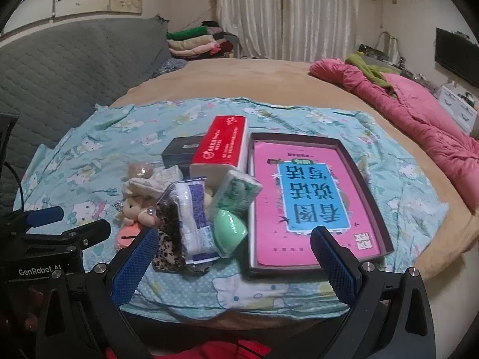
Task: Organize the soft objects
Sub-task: 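Grasp the white snack bag with the right tool while the left tool grasps the plastic-wrapped bun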
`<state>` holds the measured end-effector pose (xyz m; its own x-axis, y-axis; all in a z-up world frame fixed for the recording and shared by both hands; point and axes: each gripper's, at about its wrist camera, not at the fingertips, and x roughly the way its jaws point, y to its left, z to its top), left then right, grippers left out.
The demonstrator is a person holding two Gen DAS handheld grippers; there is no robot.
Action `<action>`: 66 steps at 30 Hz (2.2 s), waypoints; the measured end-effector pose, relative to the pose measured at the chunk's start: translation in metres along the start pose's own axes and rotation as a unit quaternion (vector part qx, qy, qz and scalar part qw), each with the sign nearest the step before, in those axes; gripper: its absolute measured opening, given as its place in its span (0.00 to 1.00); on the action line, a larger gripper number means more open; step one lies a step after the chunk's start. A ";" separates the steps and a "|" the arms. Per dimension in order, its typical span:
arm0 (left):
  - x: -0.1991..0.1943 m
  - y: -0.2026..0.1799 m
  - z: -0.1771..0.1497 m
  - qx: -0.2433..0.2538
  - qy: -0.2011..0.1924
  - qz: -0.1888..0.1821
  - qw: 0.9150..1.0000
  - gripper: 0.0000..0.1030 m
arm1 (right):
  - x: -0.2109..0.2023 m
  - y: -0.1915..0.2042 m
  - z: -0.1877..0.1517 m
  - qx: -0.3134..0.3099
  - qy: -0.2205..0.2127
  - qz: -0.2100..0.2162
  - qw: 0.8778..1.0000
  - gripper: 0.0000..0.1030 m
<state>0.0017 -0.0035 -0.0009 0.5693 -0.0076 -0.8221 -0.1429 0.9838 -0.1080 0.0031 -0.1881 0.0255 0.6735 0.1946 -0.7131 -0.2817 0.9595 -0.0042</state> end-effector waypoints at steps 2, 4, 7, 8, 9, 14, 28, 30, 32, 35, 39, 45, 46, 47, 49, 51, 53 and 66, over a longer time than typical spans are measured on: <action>0.002 0.005 0.000 -0.006 0.000 0.003 1.000 0.98 | 0.005 0.004 0.001 -0.005 0.002 0.005 1.000 0.98; 0.005 0.011 0.001 -0.013 0.002 0.001 1.000 0.98 | 0.009 0.007 0.001 -0.010 0.001 0.008 1.000 0.98; 0.010 0.021 0.002 -0.025 0.003 0.003 1.000 0.98 | 0.017 0.011 0.003 -0.018 0.001 0.011 1.000 0.98; 0.011 0.024 0.003 -0.029 0.004 0.003 1.000 0.98 | 0.020 0.012 0.004 -0.020 0.002 0.012 1.000 0.98; 0.012 0.027 0.003 -0.034 0.003 0.002 0.999 0.98 | 0.022 0.012 0.004 -0.022 0.002 0.014 1.000 0.98; 0.024 0.046 0.008 -0.056 0.006 0.000 0.998 0.98 | 0.040 0.020 0.007 -0.042 0.007 0.017 0.999 0.98; 0.078 0.084 0.064 -0.082 0.021 0.005 0.996 0.98 | 0.091 0.040 0.005 -0.085 0.034 0.039 0.995 0.94; 0.089 0.085 0.072 -0.078 0.029 0.008 0.997 0.98 | 0.097 0.042 0.006 -0.090 0.036 0.043 0.994 0.90; 0.100 0.087 0.079 -0.075 0.033 0.009 0.997 0.98 | 0.101 0.044 0.007 -0.095 0.038 0.045 0.994 0.86; 0.119 0.092 0.092 -0.072 0.046 0.006 0.996 0.97 | 0.106 0.046 0.006 -0.103 0.042 0.051 0.992 0.73; 0.146 0.093 0.105 -0.067 0.064 0.012 0.996 0.96 | 0.113 0.045 0.004 -0.107 0.047 0.051 0.992 0.64; 0.174 0.091 0.111 -0.070 0.089 -0.019 0.993 0.83 | 0.119 0.042 0.004 -0.105 0.050 0.058 0.992 0.38; 0.176 0.091 0.111 -0.071 0.090 -0.026 0.993 0.80 | 0.119 0.041 0.004 -0.104 0.048 0.058 0.992 0.36; 0.178 0.090 0.111 -0.075 0.091 -0.034 0.992 0.75 | 0.119 0.040 0.004 -0.104 0.048 0.060 0.992 0.33; 0.182 0.090 0.110 -0.086 0.095 -0.065 0.990 0.64 | 0.118 0.037 0.005 -0.099 0.048 0.064 0.992 0.32; 0.186 0.088 0.110 -0.087 0.097 -0.083 0.988 0.53 | 0.118 0.034 0.006 -0.093 0.048 0.068 0.992 0.31; 0.187 0.085 0.111 -0.077 0.093 -0.082 0.989 0.51 | 0.118 0.033 0.007 -0.091 0.047 0.072 0.992 0.30; 0.109 0.085 0.102 -0.078 0.029 -0.068 0.994 0.49 | 0.095 0.024 0.018 -0.058 0.016 0.101 0.993 0.29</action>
<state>0.1343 0.0978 -0.0429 0.5443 -0.1531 -0.8248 -0.1953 0.9330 -0.3021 0.0722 -0.1427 -0.0300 0.5742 0.3717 -0.7295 -0.4862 0.8717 0.0615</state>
